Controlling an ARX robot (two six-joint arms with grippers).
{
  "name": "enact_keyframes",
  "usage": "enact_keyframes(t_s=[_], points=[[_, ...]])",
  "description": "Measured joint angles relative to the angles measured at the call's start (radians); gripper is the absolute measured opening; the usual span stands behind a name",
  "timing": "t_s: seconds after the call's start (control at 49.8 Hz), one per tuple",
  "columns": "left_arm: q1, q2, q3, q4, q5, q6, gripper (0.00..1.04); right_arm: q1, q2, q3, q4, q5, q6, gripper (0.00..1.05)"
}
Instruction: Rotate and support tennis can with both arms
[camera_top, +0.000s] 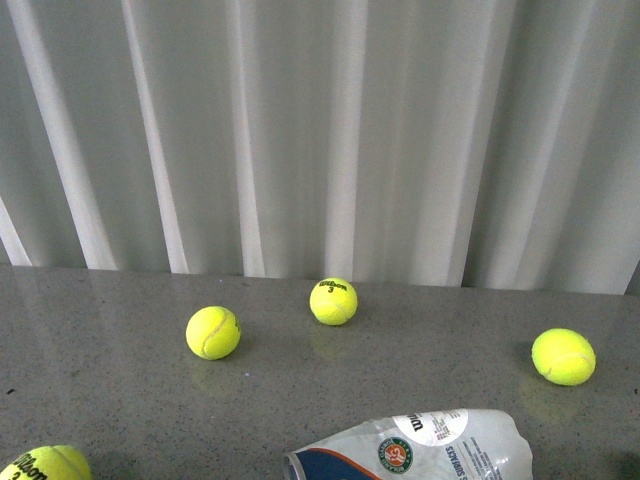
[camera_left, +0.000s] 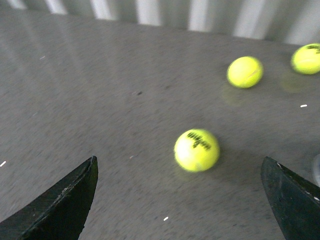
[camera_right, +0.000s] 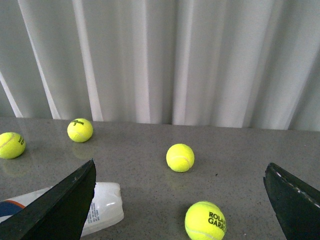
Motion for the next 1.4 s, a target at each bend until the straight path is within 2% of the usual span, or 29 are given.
enact_keyframes(t_s=[0.1, 0.161, 0.201, 0.261, 0.341, 0.522, 0.722, 0.943, 1.244, 1.404], points=[[-0.009, 0.289, 0.174, 0.187, 0.048, 0.015, 0.98, 0.0, 0.001, 0.0, 0.0, -0.001, 0.0, 0.98], [0.006, 0.488, 0.321, 0.289, 0.154, 0.009, 0.98, 0.0, 0.0, 0.0, 0.0, 0.0, 0.0, 0.98], [0.008, 0.564, 0.374, 0.3, 0.193, 0.004, 0.98, 0.0, 0.0, 0.0, 0.0, 0.0, 0.0, 0.98], [0.01, 0.686, 0.46, 0.295, 0.252, -0.02, 0.98, 0.0, 0.0, 0.0, 0.0, 0.0, 0.0, 0.98], [-0.011, 0.917, 0.599, 0.209, 0.394, -0.076, 0.98, 0.0, 0.0, 0.0, 0.0, 0.0, 0.0, 0.98], [-0.083, 1.199, 0.718, 0.087, 0.562, -0.175, 0.98, 0.0, 0.0, 0.0, 0.0, -0.001, 0.0, 0.98], [-0.128, 1.349, 0.715, 0.171, 0.594, -0.256, 0.98, 0.0, 0.0, 0.0, 0.0, -0.001, 0.0, 0.98], [-0.133, 1.453, 0.665, 0.278, 0.624, -0.341, 0.98, 0.0, 0.0, 0.0, 0.0, 0.0, 0.0, 0.98], [-0.15, 1.468, 0.604, 0.37, 0.678, -0.484, 0.98, 0.0, 0.0, 0.0, 0.0, 0.0, 0.0, 0.98], [-0.194, 1.469, 0.585, 0.397, 0.673, -0.553, 0.98, 0.0, 0.0, 0.0, 0.0, 0.0, 0.0, 0.98]])
